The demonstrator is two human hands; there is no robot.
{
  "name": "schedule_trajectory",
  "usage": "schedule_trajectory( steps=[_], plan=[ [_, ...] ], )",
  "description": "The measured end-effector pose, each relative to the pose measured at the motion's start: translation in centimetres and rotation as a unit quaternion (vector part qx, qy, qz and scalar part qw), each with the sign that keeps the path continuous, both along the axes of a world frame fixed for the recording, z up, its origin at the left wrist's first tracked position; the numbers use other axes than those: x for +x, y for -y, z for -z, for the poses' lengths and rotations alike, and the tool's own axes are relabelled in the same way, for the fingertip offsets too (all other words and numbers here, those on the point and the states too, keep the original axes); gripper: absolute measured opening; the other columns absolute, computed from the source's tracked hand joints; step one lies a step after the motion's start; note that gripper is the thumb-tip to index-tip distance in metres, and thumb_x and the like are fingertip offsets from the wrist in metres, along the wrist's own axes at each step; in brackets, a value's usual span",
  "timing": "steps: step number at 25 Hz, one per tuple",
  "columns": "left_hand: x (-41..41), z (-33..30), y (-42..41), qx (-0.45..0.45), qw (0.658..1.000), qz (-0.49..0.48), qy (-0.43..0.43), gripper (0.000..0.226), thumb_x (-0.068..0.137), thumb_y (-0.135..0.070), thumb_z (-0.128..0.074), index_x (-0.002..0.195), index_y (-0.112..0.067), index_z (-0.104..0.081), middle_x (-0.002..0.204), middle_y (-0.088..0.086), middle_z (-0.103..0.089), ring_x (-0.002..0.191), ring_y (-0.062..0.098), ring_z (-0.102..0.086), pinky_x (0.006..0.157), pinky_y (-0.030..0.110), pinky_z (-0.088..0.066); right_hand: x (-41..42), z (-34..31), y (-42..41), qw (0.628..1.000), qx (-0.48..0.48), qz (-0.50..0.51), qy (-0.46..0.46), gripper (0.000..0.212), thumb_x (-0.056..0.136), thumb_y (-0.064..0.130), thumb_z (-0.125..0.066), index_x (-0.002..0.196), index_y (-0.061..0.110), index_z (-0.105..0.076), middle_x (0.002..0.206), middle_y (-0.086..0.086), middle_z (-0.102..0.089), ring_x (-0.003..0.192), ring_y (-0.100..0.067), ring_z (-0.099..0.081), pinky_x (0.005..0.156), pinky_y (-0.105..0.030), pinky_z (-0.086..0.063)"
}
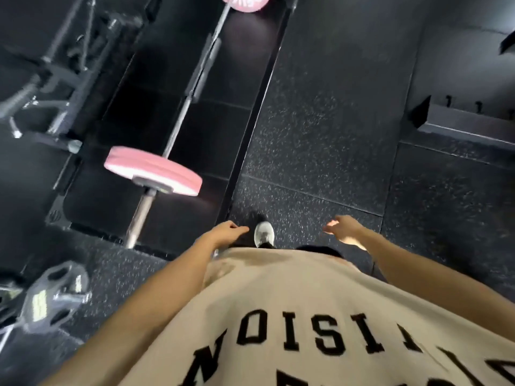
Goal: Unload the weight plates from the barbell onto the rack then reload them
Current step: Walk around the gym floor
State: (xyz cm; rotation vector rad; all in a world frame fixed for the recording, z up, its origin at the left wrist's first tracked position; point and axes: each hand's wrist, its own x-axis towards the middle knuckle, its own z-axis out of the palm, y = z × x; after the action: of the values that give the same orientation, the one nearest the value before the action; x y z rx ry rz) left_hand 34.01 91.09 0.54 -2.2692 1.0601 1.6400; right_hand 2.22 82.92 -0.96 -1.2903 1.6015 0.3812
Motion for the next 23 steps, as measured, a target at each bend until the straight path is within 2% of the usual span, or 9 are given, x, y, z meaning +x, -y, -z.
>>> schedule_trajectory(
  steps=[3, 5, 8, 11, 14, 18, 21, 23],
  plan=[
    [2.3, -1.0, 11.5, -0.008, 0.999, 0.049, -0.002, 0.049, 0.091, -0.056, -0.058, 0.121, -0.017, -0.059, 0.124, 0.005, -0.060, 0.108, 0.023, -0.057, 0.091, 0.037, -0.048, 0.7, -1.7, 8.7, 0.992, -0.085, 0.096, 0.015, 0.034, 0.091, 0.032, -0.064, 0.117, 0.009, -0.065, 0.115, -0.013, -0.069, 0.095, -0.029, -0.064, 0.079, -0.036, -0.050],
    [2.6, -1.4, 19.6, -0.005, 0.996, 0.092, -0.011, 0.054, 0.091, -0.058, -0.056, 0.128, -0.018, -0.056, 0.125, 0.004, -0.059, 0.113, 0.025, -0.057, 0.093, 0.041, -0.048, 0.9, -2.0, 13.8, 0.983, -0.116, 0.141, 0.021, 0.026, 0.091, 0.029, -0.063, 0.109, 0.011, -0.068, 0.112, -0.010, -0.070, 0.093, -0.024, -0.063, 0.077, -0.030, -0.047],
    [2.1, -0.2, 30.4, 0.005, 0.989, 0.146, -0.007, 0.057, 0.091, -0.061, -0.054, 0.130, -0.020, -0.054, 0.128, 0.003, -0.058, 0.116, 0.025, -0.056, 0.097, 0.042, -0.047, 0.6, -0.6, 21.2, 0.984, -0.080, 0.157, 0.004, 0.026, 0.091, 0.028, -0.063, 0.109, 0.010, -0.068, 0.112, -0.009, -0.070, 0.100, -0.026, -0.063, 0.083, -0.033, -0.047],
    [1.1, 1.2, 39.2, 0.026, 0.980, 0.197, 0.000, 0.056, 0.089, -0.063, -0.055, 0.126, -0.021, -0.055, 0.125, 0.002, -0.059, 0.110, 0.021, -0.056, 0.099, 0.041, -0.044, -0.4, 1.6, 29.4, 0.991, -0.023, 0.132, -0.016, 0.032, 0.090, 0.031, -0.065, 0.111, 0.006, -0.065, 0.115, -0.013, -0.068, 0.105, -0.030, -0.062, 0.084, -0.033, -0.047],
    [0.1, 0.6, 49.3, 0.043, 0.982, 0.186, 0.008, 0.053, 0.088, -0.066, -0.053, 0.121, -0.025, -0.056, 0.117, -0.001, -0.060, 0.104, 0.018, -0.056, 0.098, 0.041, -0.046, -2.6, 1.2, 40.1, 0.992, -0.005, 0.125, -0.018, 0.037, 0.092, 0.031, -0.064, 0.116, 0.004, -0.063, 0.121, -0.014, -0.065, 0.109, -0.031, -0.061, 0.088, -0.033, -0.046],
    [-1.4, -1.0, 63.1, -0.035, 0.995, 0.095, -0.002, 0.040, 0.086, -0.065, -0.056, 0.108, -0.031, -0.060, 0.111, -0.006, -0.060, 0.103, 0.016, -0.057, 0.097, 0.038, -0.045, -5.2, -1.1, 55.0, 0.992, -0.025, 0.125, 0.007, 0.039, 0.094, 0.034, -0.061, 0.121, 0.006, -0.062, 0.125, -0.012, -0.063, 0.110, -0.029, -0.060, 0.091, -0.037, -0.047],
    [-3.6, -0.7, 73.1, -0.045, 0.997, 0.067, -0.018, 0.042, 0.087, -0.063, -0.057, 0.109, -0.028, -0.060, 0.110, -0.004, -0.061, 0.101, 0.016, -0.058, 0.096, 0.038, -0.047, -6.1, -1.5, 65.2, 0.987, -0.053, 0.147, 0.028, 0.037, 0.095, 0.036, -0.059, 0.121, 0.010, -0.062, 0.126, -0.010, -0.063, 0.109, -0.027, -0.060, 0.091, -0.037, -0.048],
    [-5.1, 0.0, 79.9, -0.028, 0.996, 0.087, -0.021, 0.043, 0.089, -0.061, -0.057, 0.112, -0.025, -0.060, 0.110, -0.002, -0.060, 0.095, 0.015, -0.056, 0.088, 0.036, -0.047, -6.9, -0.8, 71.1, 0.987, -0.040, 0.150, 0.027, 0.038, 0.094, 0.036, -0.060, 0.122, 0.010, -0.061, 0.126, -0.010, -0.063, 0.109, -0.026, -0.060, 0.091, -0.036, -0.049]
  ],
)
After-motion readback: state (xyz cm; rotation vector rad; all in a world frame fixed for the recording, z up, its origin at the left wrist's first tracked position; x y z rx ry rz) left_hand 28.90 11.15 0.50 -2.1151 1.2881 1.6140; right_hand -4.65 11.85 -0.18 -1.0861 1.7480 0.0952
